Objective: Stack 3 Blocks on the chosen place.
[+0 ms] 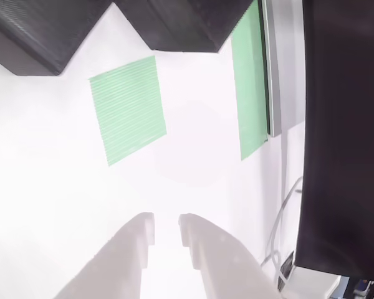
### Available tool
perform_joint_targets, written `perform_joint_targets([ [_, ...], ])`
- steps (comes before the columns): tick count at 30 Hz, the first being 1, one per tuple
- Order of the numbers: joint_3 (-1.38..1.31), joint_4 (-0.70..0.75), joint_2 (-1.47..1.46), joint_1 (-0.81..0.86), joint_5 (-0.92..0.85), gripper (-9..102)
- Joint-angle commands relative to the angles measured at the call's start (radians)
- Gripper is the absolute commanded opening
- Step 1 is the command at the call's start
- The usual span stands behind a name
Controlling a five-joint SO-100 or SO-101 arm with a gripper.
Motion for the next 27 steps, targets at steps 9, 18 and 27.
perform_joint_targets([
  [9, -0.569, 0.163, -0.583, -0.005, -0.066, 0],
  [18, -0.9, 0.325, -0.894, -0.112, -0.229, 2],
  [27, -1.141, 0.423, -1.129, -0.153, -0.494, 6],
])
